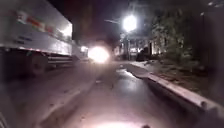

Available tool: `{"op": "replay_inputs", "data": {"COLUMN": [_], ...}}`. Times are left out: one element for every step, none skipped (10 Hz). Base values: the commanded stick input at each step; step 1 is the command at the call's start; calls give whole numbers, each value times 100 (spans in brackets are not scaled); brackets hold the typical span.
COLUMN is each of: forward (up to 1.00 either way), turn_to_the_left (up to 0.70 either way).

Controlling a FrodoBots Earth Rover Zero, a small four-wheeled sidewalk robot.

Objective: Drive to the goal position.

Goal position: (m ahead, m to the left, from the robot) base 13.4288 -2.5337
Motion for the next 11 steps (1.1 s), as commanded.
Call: {"op": "replay_inputs", "data": {"forward": [70,70,70,70,70,70,70,70,70,70,70], "turn_to_the_left": [1,1,1,1,1,1,1,1,1,1,1]}}
